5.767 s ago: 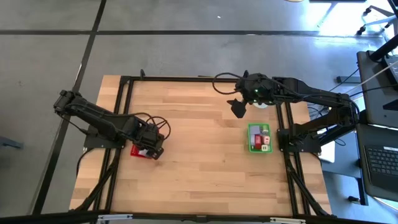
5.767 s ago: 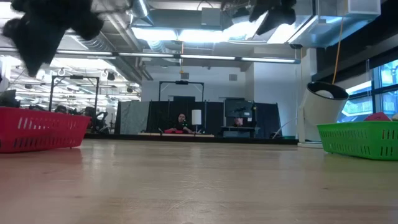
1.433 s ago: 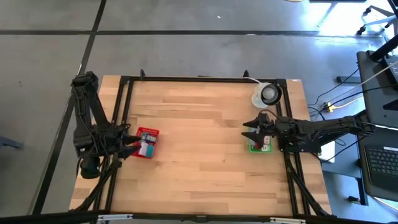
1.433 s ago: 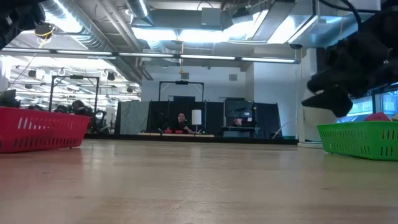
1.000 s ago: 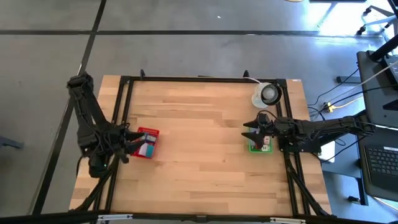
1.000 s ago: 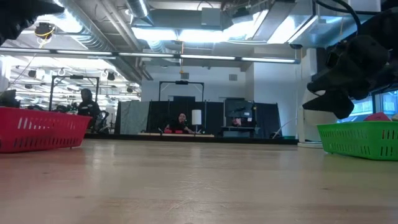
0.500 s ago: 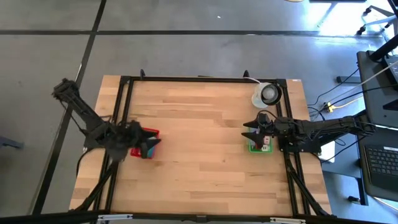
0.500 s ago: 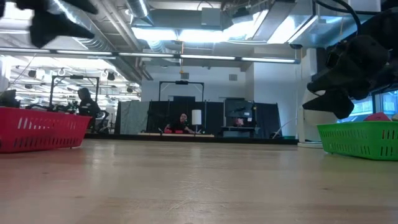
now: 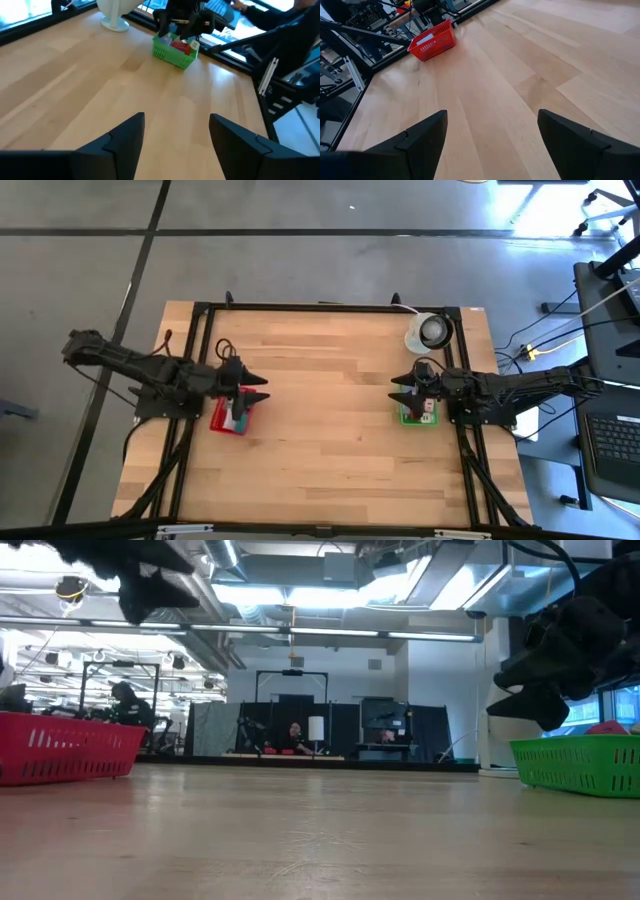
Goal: Pick & Place Office items
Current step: Return to Home Position
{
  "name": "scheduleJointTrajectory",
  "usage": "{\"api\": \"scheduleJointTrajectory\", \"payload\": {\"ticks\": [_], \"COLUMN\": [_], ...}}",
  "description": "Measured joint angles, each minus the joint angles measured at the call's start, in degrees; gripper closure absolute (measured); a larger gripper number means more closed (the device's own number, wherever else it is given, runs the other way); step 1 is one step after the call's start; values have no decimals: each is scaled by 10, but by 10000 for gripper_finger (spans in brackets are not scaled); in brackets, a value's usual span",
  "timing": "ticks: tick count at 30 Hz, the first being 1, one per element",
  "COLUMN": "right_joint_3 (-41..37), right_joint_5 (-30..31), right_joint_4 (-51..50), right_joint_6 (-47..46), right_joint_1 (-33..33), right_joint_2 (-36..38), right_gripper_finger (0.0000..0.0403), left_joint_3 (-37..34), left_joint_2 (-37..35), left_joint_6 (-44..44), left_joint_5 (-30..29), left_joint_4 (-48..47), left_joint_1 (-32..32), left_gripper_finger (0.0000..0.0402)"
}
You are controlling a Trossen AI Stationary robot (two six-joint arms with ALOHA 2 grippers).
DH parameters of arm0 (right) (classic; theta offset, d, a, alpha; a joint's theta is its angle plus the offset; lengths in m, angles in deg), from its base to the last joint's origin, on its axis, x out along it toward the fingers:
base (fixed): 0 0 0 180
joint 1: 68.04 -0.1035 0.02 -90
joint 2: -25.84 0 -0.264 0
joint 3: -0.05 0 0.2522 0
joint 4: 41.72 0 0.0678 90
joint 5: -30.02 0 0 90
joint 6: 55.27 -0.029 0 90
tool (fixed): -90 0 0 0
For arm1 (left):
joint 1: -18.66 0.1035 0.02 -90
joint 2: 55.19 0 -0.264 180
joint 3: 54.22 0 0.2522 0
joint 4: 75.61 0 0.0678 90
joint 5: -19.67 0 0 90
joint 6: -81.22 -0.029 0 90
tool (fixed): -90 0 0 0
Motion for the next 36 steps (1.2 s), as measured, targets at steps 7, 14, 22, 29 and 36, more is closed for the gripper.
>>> {"api": "scheduleJointTrajectory", "payload": {"ticks": [7, 14, 22, 29, 36], "right_joint_3": [0, 0, 0, 0, 0], "right_joint_5": [0, 0, 0, 0, 0], "right_joint_4": [0, 0, 0, 0, 0], "right_joint_6": [0, 0, 0, 0, 0], "right_joint_1": [0, 0, 0, 0, 0], "right_joint_2": [0, 0, 0, 0, 0], "right_gripper_finger": [90, 90, 90, 90, 90], "left_joint_3": [-155, -256, -276, -276, -306], "left_joint_2": [-107, -184, -246, -273, -328], "left_joint_6": [-15, -15, -75, -110, -107], "left_joint_5": [85, 128, 204, 248, 247], "left_joint_4": [140, 235, 225, 177, 139], "left_joint_1": [51, 85, 156, 200, 203], "left_gripper_finger": [184, 181, 184, 180, 184]}}
